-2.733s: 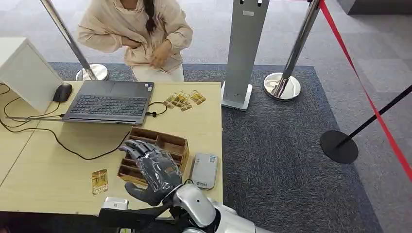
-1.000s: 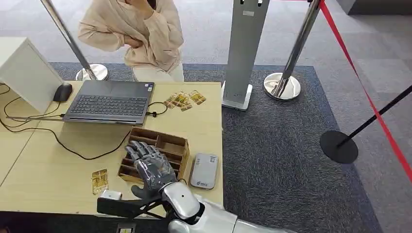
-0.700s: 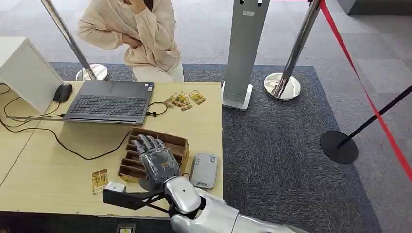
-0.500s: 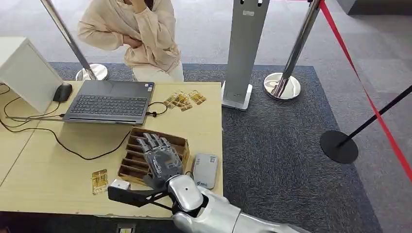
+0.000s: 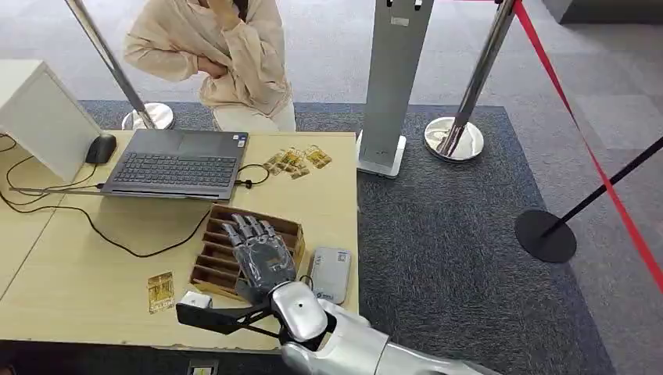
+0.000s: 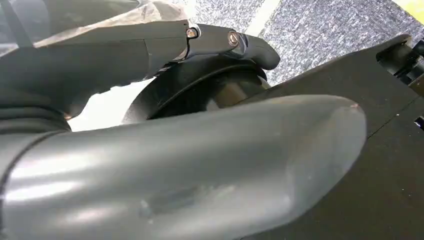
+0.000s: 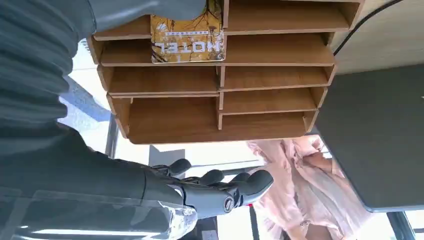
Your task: Pass the card to the sensor for recognition and then transmit it.
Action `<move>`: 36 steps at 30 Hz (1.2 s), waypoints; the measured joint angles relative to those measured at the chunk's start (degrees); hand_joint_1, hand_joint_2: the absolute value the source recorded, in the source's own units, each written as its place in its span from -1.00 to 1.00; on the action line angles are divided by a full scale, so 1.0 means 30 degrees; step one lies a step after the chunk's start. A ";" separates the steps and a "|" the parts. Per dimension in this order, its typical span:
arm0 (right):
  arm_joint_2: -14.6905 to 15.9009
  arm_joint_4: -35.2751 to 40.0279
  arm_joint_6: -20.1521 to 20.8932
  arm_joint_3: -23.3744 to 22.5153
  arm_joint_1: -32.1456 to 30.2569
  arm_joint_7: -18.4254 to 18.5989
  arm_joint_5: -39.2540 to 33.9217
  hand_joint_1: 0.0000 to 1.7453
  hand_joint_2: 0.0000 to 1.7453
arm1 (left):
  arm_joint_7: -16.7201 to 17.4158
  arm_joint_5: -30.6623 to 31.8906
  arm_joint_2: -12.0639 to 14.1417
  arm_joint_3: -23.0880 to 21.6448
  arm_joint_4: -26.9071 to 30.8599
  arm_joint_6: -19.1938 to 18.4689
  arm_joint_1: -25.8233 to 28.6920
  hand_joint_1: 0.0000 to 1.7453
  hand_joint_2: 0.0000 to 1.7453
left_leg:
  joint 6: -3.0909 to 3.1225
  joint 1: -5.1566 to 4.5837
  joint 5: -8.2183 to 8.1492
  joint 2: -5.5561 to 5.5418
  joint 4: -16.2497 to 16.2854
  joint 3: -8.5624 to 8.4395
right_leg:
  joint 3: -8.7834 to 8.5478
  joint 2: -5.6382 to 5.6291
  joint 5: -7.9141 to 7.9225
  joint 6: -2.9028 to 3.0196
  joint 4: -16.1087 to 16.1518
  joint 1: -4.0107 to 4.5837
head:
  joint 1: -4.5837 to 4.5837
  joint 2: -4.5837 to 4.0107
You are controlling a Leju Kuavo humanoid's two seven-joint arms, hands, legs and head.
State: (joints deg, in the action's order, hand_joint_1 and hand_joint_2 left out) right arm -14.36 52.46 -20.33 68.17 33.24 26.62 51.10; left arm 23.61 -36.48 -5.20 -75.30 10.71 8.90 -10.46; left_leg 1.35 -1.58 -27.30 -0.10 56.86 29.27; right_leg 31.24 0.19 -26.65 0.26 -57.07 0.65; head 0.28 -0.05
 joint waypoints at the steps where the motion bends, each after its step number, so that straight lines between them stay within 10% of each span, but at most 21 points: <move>1: 0.0000 0.0007 0.0000 0.0000 0.0000 -0.0007 0.0000 -0.74 1.00 | 0.0000 -0.0007 0.0000 0.0000 0.0000 0.0000 0.0000 -1.00 -1.00 | 0.0000 0.0000 0.0000 0.0000 0.0000 0.0000 | 0.0000 0.0000 0.0000 0.0000 0.0000 0.0000 | 0.0000 0.0001; 36: 0.0109 0.0007 0.0590 0.0015 -0.0382 0.0211 0.0729 -0.52 1.00 | -0.0065 -0.0051 0.0000 0.0000 0.0000 0.0000 0.0000 -1.00 -1.00 | 0.0000 -0.0001 0.0000 0.0000 0.0000 -0.0006 | -0.0004 0.0000 0.0001 0.0000 0.0001 -0.0001 | 0.0000 0.0000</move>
State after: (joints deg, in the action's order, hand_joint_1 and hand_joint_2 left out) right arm -14.03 52.48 -18.56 68.22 32.10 27.25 53.29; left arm 23.41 -36.63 -5.20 -75.30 10.71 8.90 -10.47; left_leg 1.35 -1.58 -27.30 -0.10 56.86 29.25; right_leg 31.23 0.19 -26.65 0.26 -57.07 0.65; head 0.28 -0.05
